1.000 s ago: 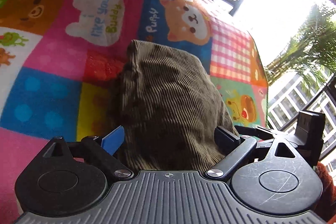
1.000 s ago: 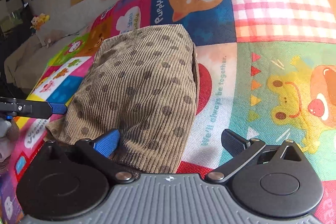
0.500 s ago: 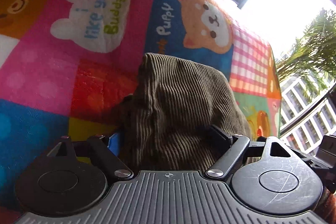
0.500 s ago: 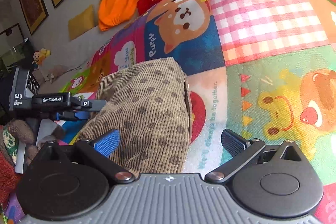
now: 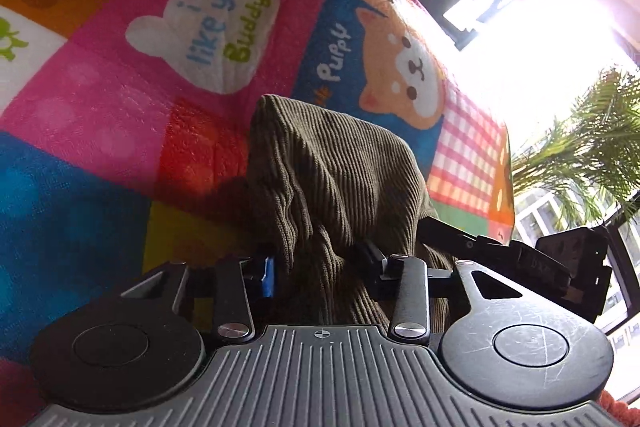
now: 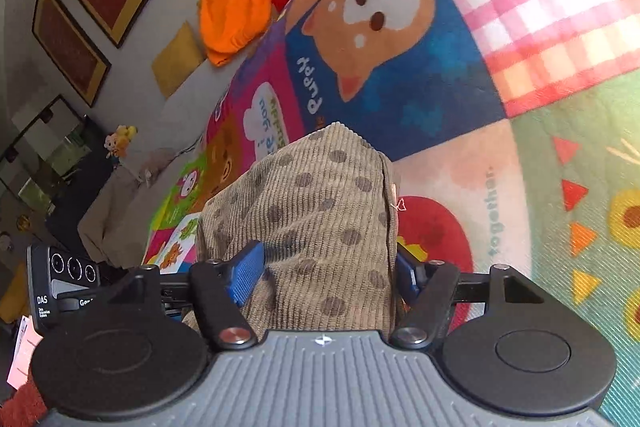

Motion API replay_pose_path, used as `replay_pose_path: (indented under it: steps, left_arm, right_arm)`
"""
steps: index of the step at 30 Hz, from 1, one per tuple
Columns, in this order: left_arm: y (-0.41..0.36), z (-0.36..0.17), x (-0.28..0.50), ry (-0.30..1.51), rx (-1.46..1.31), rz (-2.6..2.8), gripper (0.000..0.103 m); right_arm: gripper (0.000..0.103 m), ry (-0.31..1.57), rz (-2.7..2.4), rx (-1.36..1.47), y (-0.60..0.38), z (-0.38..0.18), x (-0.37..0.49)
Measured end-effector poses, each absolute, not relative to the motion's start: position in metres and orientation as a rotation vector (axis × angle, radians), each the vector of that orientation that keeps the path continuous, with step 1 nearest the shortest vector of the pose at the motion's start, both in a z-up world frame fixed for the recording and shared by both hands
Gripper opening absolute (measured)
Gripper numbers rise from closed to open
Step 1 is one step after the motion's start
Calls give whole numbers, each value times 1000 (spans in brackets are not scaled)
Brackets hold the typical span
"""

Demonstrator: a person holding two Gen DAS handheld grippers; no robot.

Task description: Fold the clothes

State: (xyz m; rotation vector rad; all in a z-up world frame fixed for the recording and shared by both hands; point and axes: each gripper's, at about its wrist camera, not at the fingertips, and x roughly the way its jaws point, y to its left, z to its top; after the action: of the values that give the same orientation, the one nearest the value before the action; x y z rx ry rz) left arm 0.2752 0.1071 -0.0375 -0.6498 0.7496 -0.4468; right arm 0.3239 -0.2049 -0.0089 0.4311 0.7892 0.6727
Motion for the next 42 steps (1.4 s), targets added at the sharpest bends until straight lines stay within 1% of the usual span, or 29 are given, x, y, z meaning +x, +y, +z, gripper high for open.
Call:
replay_pose_path:
  steps: [5, 7, 9, 10, 11, 12, 13, 15, 18, 19, 21, 23, 26, 28, 29, 30, 31, 33, 36, 38, 39, 41, 42]
  left_arm:
    - [143, -32, 281, 720, -630, -350, 43]
    - [155, -30, 287, 715, -614, -326, 47]
    - [154, -14, 285, 679, -572, -340, 48]
    - [154, -6, 284, 661, -551, -347, 52]
    - [154, 2, 283, 643, -530, -354, 56]
    - [153, 10, 281, 625, -509, -361, 62]
    - [153, 18, 280, 606, -488, -367, 66]
    - [151, 34, 280, 570, -445, -388, 69]
    - [119, 61, 301, 530, -392, -510, 75]
    - [108, 66, 312, 534, -390, -552, 78]
    - [84, 66, 341, 580, -399, -638, 81]
    - [66, 53, 367, 648, -404, -654, 81]
    - [53, 14, 402, 775, -443, -611, 79]
    - [61, -5, 410, 785, -522, -616, 74]
    - [66, -11, 412, 785, -566, -620, 73]
    - [70, -13, 413, 790, -608, -615, 71]
    - [75, -14, 413, 797, -639, -605, 66]
    - [86, -9, 408, 788, -673, -580, 62]
    - [109, 9, 380, 693, -657, -546, 79]
    - [124, 11, 364, 660, -656, -540, 80]
    - [131, 7, 361, 673, -667, -523, 80]
    - [145, -4, 358, 702, -690, -486, 79]
    - [150, -13, 360, 722, -712, -466, 75]
  right_arm:
    - [68, 786, 732, 435, -158, -9, 345]
    - [68, 780, 736, 422, -144, -13, 353]
    - [69, 771, 728, 412, -138, -17, 359]
    - [71, 769, 720, 411, -139, -19, 360]
    - [76, 753, 711, 384, -142, -17, 355]
    - [82, 736, 701, 354, -146, -15, 351]
    - [83, 719, 691, 323, -149, -13, 346]
    - [85, 684, 677, 251, -156, -7, 335]
    - [85, 603, 688, 114, -157, 12, 311]
    - [85, 575, 692, 69, -157, 18, 303]
    - [85, 548, 725, 11, -154, 26, 290]
    - [85, 558, 793, -5, -148, 28, 280]
    - [85, 573, 895, -29, -139, 30, 266]
    - [86, 640, 935, -17, -135, 18, 264]
    - [86, 656, 937, -25, -133, 12, 263]
    - [87, 669, 937, -35, -132, 5, 263]
    - [87, 659, 940, -53, -131, 3, 261]
    - [90, 662, 946, -77, -126, 5, 259]
    - [90, 653, 951, -50, -134, 21, 258]
    - [91, 608, 941, -16, -147, 34, 257]
    - [94, 587, 914, -5, -152, 40, 260]
    - [94, 544, 856, 17, -161, 50, 269]
    - [94, 546, 830, 28, -161, 52, 276]
